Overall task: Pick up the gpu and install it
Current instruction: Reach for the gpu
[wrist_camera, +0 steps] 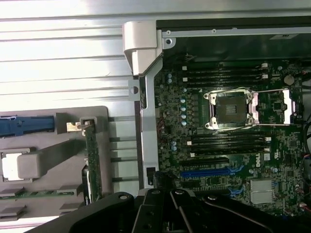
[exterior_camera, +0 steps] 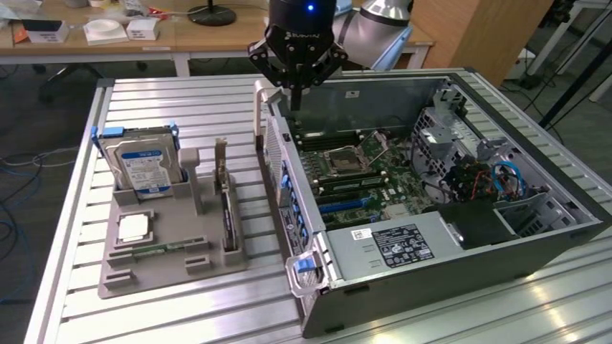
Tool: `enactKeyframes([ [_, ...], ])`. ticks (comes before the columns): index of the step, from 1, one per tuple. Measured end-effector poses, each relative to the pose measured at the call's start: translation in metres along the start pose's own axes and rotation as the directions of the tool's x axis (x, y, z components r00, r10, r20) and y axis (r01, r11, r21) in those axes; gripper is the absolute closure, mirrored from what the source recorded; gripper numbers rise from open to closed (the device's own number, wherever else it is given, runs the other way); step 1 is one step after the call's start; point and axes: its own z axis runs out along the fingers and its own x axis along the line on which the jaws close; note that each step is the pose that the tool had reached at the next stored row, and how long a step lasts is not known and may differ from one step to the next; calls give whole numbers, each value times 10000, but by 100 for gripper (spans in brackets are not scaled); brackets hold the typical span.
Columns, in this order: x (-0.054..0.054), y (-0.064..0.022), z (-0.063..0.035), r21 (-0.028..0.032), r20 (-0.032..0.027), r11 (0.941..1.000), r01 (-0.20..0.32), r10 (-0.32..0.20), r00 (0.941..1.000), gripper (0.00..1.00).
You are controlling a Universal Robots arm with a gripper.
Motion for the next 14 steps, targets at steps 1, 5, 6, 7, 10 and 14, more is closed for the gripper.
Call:
enactKeyframes([
  [1,5,0,0,0,0,10000,0,0,10000,89],
  [5,25,-2,0,1,-1,10000,0,0,10000,89],
  [6,29,-2,0,0,-1,10000,0,0,10000,89],
  [7,33,-3,0,0,0,10000,0,0,10000,89],
  [10,43,-3,0,0,-1,10000,1,-1,10000,89],
  [14,60,-5,0,0,0,10000,0,0,10000,89],
])
